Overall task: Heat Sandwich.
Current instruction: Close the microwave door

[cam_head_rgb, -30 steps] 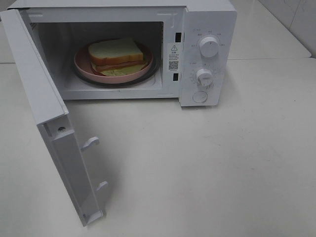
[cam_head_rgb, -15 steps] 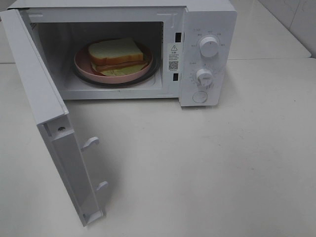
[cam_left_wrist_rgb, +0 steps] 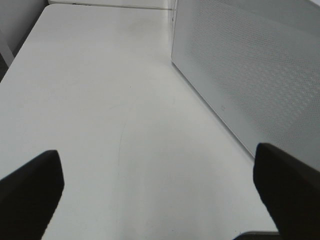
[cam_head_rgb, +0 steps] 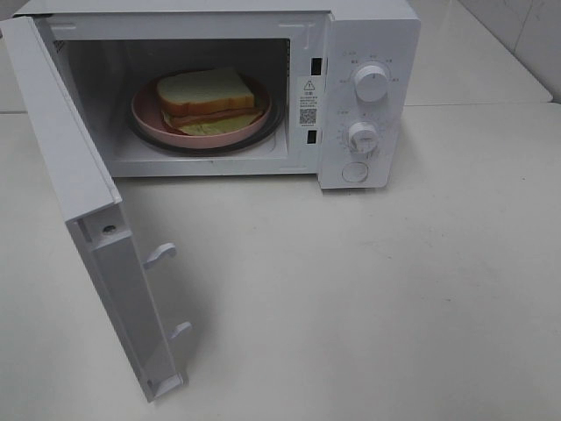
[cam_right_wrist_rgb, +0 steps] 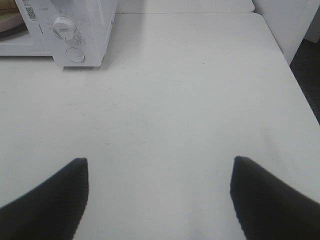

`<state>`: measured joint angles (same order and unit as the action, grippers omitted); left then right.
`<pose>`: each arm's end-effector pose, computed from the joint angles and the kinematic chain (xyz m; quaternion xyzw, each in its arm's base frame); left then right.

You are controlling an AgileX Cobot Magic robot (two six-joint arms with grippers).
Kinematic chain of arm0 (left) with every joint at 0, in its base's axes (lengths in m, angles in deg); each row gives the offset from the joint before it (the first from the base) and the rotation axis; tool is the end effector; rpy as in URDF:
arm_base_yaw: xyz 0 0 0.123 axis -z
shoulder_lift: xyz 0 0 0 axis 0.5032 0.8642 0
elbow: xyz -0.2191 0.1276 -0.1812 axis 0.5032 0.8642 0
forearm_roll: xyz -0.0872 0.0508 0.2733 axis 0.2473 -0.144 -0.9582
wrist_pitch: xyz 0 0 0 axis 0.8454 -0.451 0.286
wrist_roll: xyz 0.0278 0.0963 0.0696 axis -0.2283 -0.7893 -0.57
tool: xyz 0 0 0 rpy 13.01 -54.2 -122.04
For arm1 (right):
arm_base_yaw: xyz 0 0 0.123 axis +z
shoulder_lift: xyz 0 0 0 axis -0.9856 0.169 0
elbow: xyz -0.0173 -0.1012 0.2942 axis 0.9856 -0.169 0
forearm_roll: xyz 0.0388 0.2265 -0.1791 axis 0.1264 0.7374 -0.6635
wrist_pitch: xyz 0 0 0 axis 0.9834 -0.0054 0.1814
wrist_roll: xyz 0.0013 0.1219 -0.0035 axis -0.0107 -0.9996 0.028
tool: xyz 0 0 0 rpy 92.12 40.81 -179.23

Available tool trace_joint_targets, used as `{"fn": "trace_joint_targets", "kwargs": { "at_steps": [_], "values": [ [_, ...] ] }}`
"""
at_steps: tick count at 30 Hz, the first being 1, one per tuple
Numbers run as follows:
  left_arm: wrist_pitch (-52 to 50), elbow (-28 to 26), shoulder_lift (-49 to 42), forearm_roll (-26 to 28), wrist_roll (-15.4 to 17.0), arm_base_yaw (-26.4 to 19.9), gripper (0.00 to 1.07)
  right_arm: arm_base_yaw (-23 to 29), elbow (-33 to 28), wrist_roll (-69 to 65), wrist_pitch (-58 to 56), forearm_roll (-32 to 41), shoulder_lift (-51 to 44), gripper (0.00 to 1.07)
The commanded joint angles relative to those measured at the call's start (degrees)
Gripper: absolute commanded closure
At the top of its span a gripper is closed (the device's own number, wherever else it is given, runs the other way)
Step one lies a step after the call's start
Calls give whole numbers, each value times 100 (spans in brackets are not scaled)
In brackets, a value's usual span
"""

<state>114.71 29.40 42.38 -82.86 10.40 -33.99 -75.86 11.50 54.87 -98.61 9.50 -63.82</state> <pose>0.0277 -0.0077 0.2863 -0.0200 0.8514 -0.0237 0.5236 0.0339 -0.0056 0.2880 0.0031 0.8383 0.0040 0.5452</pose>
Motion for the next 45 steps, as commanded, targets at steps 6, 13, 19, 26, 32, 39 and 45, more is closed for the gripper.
{"fn": "trace_joint_targets", "kwargs": {
  "at_steps": [6,13,19,26,32,39,45],
  "values": [
    [-57,11,-109,34,-6,-11,9,-46,-6,40,80,23,-160,32],
    [-57,11,-109,34,-6,-11,9,-46,-6,40,80,23,-160,32],
    [-57,11,-109,34,-6,-11,9,-46,-6,40,80,23,-160,32],
    [-57,11,-109,34,6,-11,9,-46,-6,40,80,23,-160,32],
    [-218,-183,155,6,23,-11,9,-46,-6,46,80,23,-160,32],
    [-785,-304,802,-63,23,-11,32,-46,-6,40,80,23,-160,32],
    [-1312,-241,1071,-172,23,-11,67,-46,-6,40,80,23,-160,32]
  ]
}}
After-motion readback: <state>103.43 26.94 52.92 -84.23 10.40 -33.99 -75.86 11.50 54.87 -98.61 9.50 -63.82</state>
